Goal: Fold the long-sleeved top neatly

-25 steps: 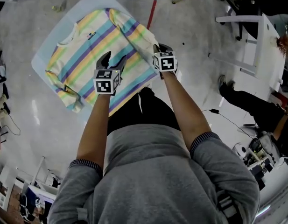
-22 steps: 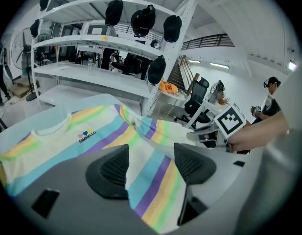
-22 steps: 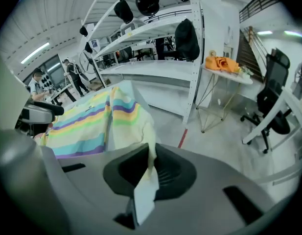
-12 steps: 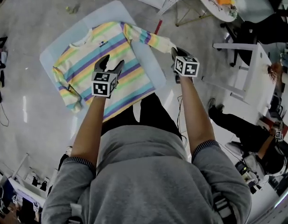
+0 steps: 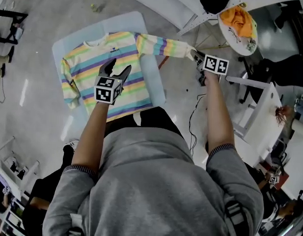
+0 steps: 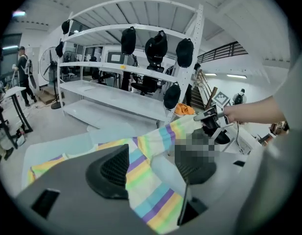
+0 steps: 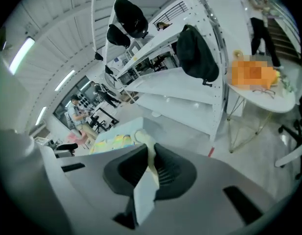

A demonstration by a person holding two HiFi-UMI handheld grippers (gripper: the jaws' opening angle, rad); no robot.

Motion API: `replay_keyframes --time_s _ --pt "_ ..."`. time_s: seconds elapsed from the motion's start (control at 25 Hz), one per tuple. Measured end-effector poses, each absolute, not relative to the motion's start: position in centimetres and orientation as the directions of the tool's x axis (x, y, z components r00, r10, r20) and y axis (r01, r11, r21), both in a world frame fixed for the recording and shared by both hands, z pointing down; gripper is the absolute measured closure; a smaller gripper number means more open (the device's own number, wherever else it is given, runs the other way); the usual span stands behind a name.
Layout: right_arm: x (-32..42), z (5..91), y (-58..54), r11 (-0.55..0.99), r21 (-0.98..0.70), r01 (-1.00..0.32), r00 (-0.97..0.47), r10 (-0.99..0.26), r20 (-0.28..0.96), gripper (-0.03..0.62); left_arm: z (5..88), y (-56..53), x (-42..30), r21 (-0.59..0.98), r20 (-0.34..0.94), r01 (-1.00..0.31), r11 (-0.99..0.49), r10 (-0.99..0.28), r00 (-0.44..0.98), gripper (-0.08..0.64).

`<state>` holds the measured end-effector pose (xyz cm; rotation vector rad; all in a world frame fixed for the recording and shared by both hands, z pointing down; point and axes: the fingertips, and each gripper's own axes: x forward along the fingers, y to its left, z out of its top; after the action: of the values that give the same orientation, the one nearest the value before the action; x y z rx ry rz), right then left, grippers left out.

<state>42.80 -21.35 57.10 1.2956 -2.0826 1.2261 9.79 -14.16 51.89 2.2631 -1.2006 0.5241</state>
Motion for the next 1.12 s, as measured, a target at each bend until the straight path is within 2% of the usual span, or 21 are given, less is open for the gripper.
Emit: replay_keyframes --time_s 0.56,0.8,1.12 --pt "32.9 49.9 -23.9 0.351 -0.736 -0.579 -0.815 -0.241 0.526 0.557 46.1 -14.0 10.0 0.229 0.502 -0.916 -0.33 -0.766 0.402 0.255" --pt "27.3 48.0 -23.9 0.495 -0.678 -0.543 -0.826 -0.171 0.537 0.557 45.3 -14.2 7.8 0.224 0.482 -0.918 -0.327 -0.782 0.396 0.255" --pt "19.5 47.1 -23.2 0.585 -0.629 -0.513 -0.812 -0.093 0.576 0.557 45.3 -13.5 3.1 0.229 0.476 -0.92 -0.319 -0.787 0.392 0.255"
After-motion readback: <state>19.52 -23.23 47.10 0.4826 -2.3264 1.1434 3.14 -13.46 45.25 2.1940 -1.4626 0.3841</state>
